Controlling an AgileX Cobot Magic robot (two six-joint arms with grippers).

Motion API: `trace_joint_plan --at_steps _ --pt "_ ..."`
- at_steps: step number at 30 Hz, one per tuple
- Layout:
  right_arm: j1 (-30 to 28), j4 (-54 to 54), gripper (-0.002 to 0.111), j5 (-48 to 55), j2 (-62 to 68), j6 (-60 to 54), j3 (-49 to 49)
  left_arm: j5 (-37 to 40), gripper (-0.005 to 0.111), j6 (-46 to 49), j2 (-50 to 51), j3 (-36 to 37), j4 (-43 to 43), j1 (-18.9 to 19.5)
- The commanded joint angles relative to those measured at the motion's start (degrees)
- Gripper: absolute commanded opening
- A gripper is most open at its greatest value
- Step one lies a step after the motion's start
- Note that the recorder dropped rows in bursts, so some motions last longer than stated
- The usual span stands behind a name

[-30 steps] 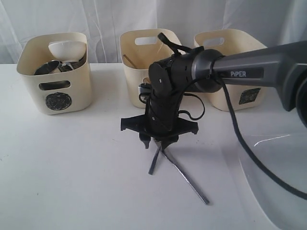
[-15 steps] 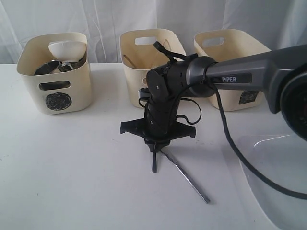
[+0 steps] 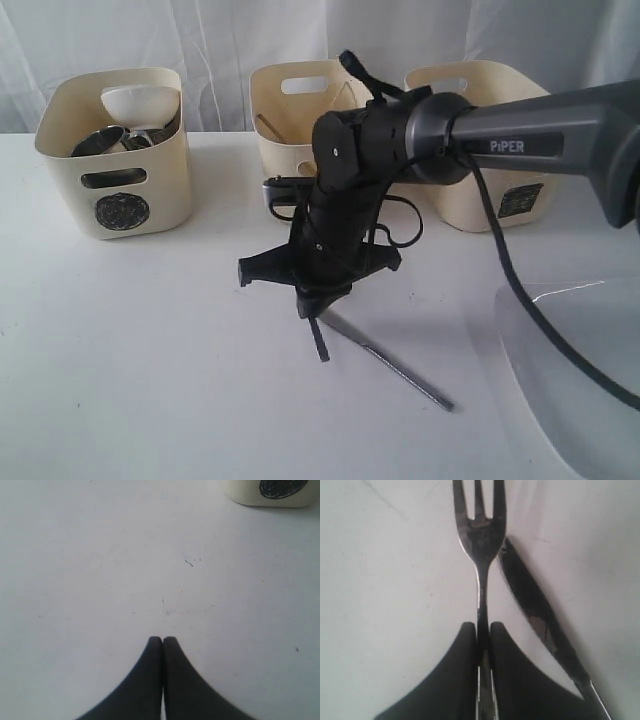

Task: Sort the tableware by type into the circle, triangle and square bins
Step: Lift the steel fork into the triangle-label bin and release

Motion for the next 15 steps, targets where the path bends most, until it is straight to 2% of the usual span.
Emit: trace_joint_plan --at_steps 1,8,15 --pt "-0.1 0.7 0.0 2.6 -2.7 -4.6 0.2 0.9 0.0 0.0 -0.3 0.2 -0.3 0.3" --pt "-0.7 1.4 0.0 0.9 -9.2 -8.3 0.1 0.9 0.0 0.0 -0.3 0.2 -0.3 0.3" --pt "-5.1 3.3 0.0 -4.0 -15.0 -8.8 -3.6 0.9 0.0 0.0 -0.3 0.2 -0.3 0.3"
